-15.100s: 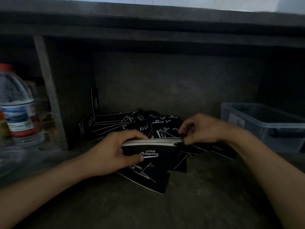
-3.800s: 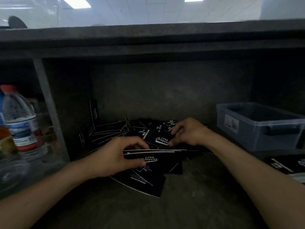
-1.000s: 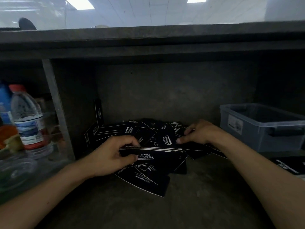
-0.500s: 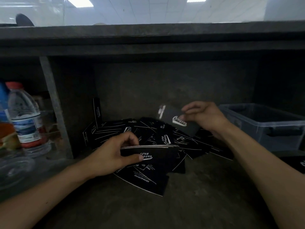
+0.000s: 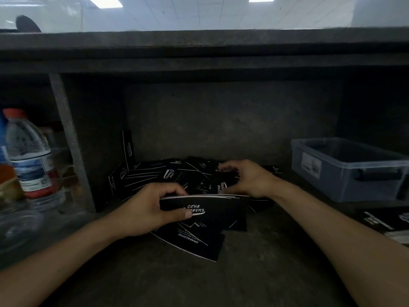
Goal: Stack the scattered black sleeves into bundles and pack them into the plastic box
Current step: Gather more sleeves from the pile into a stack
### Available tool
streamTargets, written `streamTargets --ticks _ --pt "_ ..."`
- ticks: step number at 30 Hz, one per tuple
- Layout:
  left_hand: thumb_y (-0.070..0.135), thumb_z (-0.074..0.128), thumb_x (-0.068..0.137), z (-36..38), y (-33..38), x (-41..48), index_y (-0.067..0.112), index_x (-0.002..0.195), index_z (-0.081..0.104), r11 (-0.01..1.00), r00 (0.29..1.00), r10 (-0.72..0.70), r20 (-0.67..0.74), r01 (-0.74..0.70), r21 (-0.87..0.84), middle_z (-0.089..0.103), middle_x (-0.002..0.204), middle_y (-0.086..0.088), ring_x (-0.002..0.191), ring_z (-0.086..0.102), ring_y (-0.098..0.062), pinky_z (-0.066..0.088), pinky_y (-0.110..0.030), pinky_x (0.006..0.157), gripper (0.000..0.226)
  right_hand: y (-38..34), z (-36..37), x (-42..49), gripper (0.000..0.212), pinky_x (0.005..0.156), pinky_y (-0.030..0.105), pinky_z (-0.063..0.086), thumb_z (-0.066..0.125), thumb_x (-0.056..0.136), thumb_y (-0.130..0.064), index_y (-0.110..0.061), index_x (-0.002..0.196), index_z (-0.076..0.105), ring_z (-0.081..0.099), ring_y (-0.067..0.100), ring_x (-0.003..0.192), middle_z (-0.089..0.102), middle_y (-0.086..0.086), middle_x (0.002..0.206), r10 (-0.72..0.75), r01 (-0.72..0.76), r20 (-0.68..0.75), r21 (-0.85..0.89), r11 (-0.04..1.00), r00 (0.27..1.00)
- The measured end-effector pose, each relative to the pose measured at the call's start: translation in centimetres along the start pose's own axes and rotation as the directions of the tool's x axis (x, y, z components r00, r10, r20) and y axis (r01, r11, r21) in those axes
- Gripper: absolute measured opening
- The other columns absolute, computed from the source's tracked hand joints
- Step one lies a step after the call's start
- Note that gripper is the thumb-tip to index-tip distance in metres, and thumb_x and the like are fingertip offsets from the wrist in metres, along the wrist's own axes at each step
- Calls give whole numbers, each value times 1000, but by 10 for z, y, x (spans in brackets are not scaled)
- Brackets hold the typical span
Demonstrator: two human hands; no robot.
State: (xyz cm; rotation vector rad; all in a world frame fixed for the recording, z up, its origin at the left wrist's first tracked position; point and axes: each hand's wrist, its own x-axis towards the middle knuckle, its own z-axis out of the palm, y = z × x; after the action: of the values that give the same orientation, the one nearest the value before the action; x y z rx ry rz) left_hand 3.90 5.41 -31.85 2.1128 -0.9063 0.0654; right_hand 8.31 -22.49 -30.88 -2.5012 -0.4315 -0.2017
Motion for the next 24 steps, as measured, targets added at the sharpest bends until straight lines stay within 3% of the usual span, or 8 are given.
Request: streamTargets --ticks 3,6,9,11,17,21,22,24 --pt "22 79 82 2 -1 0 19 97 71 1000 1000 7 -1 -7 -7 75 95 3 85 73 -10 56 -19 72 17 -1 -13 2 48 82 11 47 83 77 -15 -17 122 67 63 10 100 67 -2 105 77 -20 -201 273 962 977" --pt "25 81 80 1 -4 2 19 93 71 1000 1000 19 -25 -18 19 73 100 2 91 71 -12 57 -22 77 17 -8 -30 -3 19 63 16 53 68 90 -5 -17 104 69 66 10 81 70 -1 91 225 18 -262 688 726 939" --pt "27 81 79 0 -6 4 22 87 71 999 998 25 -56 -22 48 70 106 7 97 69 -10 56 -22 82 14 -11 -39 -6 16 73 33 59 65 91 -3 -17 96 60 65 14 82 66 3 91 290 47 -289 778 627 912" --pt "28 82 77 -1 -9 6 21 84 70 999 994 10 -105 -4 49 70 108 10 98 69 -8 56 -22 84 16 -11 -38 -8 22 76 36 59 68 86 2 -17 94 59 65 15 81 65 5 91 269 2 -242 746 666 932" --pt "24 86 71 -3 -11 5 16 93 63 998 989 -64 -132 64 -5 74 97 -2 86 72 -12 59 -32 77 33 -12 -36 -22 31 79 26 54 55 86 11 -15 98 68 69 13 85 74 5 93 133 -249 329 342 906 935" --pt "16 86 73 -2 -9 4 19 101 58 999 993 -42 -109 38 -39 71 99 -7 88 71 -19 60 -36 78 40 -5 -44 -14 31 68 13 50 51 87 11 -10 95 72 68 6 80 76 11 102 255 -180 -178 356 917 950" --pt "16 86 74 -2 -8 3 22 107 59 999 994 -30 -104 26 -39 71 104 -3 92 71 -16 60 -34 81 43 3 -47 -12 23 78 16 51 59 88 2 -13 99 73 68 8 87 74 9 109 275 -215 -278 228 950 920" --pt "17 84 77 -1 -5 2 30 120 59 1000 997 4 -74 -6 -31 69 114 6 102 69 -11 58 -27 86 51 13 -48 -14 38 97 24 46 74 85 -23 -19 122 67 62 16 112 66 4 127 359 -392 -189 -184 901 914"
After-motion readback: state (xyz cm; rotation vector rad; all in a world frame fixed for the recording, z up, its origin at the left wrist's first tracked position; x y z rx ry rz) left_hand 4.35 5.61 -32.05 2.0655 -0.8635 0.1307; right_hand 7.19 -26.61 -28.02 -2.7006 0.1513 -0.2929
